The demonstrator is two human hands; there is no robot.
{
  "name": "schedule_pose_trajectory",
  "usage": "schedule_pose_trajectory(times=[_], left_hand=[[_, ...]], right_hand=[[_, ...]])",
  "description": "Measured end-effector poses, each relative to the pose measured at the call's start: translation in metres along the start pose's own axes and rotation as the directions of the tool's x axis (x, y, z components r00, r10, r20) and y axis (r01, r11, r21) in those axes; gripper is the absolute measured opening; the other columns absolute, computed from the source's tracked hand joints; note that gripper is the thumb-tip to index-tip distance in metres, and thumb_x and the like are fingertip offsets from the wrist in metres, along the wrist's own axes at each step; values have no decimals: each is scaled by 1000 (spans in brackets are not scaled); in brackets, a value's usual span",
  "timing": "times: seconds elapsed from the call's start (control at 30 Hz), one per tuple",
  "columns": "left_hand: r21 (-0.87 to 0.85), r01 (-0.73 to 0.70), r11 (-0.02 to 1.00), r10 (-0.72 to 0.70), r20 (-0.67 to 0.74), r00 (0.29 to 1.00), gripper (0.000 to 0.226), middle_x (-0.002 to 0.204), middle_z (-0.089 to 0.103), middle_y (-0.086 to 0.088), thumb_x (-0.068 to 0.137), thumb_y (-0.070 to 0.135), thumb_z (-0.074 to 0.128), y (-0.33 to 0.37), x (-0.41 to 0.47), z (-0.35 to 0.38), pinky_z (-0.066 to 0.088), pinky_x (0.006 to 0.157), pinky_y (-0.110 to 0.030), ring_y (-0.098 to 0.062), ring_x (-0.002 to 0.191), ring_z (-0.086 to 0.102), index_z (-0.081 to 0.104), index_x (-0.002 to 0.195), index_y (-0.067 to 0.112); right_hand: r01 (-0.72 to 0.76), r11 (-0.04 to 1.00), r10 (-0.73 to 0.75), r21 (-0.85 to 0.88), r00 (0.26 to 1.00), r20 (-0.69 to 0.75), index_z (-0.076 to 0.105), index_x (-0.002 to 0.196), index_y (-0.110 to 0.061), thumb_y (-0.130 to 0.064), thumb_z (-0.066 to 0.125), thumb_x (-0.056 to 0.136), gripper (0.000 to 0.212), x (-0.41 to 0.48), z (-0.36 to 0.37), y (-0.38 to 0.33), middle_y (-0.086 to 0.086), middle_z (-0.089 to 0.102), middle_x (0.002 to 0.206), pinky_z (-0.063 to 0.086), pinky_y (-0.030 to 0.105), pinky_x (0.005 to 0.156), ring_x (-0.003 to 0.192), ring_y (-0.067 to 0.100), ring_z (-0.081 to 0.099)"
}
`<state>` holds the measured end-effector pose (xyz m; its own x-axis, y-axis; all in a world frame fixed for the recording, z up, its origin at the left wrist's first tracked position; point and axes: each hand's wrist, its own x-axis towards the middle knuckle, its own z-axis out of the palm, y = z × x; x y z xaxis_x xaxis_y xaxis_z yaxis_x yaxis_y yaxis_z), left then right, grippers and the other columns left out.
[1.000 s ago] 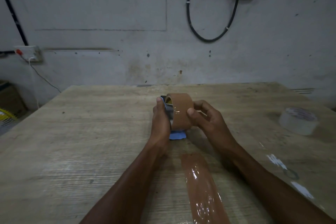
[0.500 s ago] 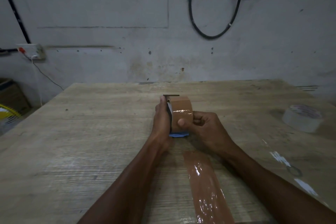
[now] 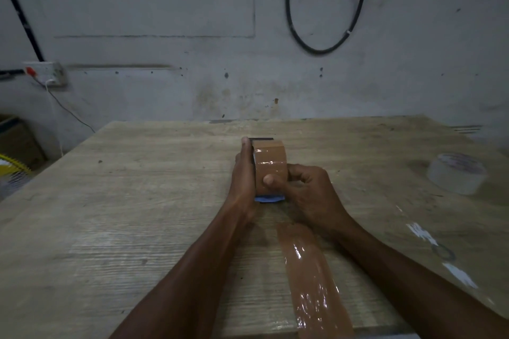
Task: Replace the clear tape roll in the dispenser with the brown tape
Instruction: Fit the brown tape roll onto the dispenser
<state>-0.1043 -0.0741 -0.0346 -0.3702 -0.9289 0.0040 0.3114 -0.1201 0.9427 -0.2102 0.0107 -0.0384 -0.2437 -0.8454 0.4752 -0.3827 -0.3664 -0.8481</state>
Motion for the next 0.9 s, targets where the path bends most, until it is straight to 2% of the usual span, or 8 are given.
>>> schedule_pose_trajectory(times=[0.1,0.27,0.4,0.53,0.63,0.73,0.8,0.9], left_hand=[[-11,1,1000,-1,8,1000,59,78,75,-6,98,58,38,1,-1,1,58,62,-31,-18,66,72,70,107,9],[21,-15,1000,16,-34,999,62,89,76,-12,97,61,38,0,1,2,57,72,-38,-26,78,72,72,108,11],[14,-19,1000,20,-64,998,66,100,75,-17,94,65,40,1,1,2,59,76,-42,-31,86,72,71,111,10],[22,-25,999,25,-13,1000,64,101,76,-16,93,67,38,3,0,2,56,89,-51,-36,95,72,74,106,16],[9,6,1000,-6,-5,1000,67,106,75,-18,91,69,40,4,-1,3,56,86,-51,-36,92,72,71,115,15],[-16,-3,1000,3,19,1000,68,105,72,-22,91,69,42,4,-1,4,53,81,-51,-34,84,69,70,116,12],[-32,-22,999,23,44,999,65,99,71,-20,93,65,42,6,-1,4,54,76,-45,-31,79,69,71,115,11],[1,-33,999,33,85,996,62,95,73,-17,93,65,42,6,0,3,55,72,-39,-29,77,71,71,111,13]], right_hand=[[6,999,-8,-44,999,-37,79,100,-8,-33,75,83,31,1,2,0,3,79,94,59,41,84,87,15,75],[-43,999,43,10,999,-24,77,109,-10,-33,71,86,33,0,2,0,1,78,103,58,36,90,95,10,74],[-22,999,21,-42,999,-26,78,105,-17,-33,72,87,26,-2,1,-1,-4,79,98,58,35,85,91,8,74],[-30,995,24,-99,998,-57,76,94,-18,-54,68,82,39,-1,-6,-6,-3,78,89,60,37,74,81,10,73],[5,994,-22,-112,989,-146,67,91,-18,-57,63,82,40,0,-13,-11,-4,72,88,56,25,70,81,6,69],[86,987,-117,-138,966,-233,63,105,-17,-46,70,82,38,6,-25,-15,-5,68,99,54,18,75,90,5,66],[124,980,-156,-155,964,-214,64,112,-16,-36,73,84,36,12,-34,-19,-6,69,107,56,22,80,94,7,67],[143,942,-179,-304,979,-95,66,117,-19,-37,73,83,38,24,-38,-28,-9,68,113,57,24,84,99,2,66]])
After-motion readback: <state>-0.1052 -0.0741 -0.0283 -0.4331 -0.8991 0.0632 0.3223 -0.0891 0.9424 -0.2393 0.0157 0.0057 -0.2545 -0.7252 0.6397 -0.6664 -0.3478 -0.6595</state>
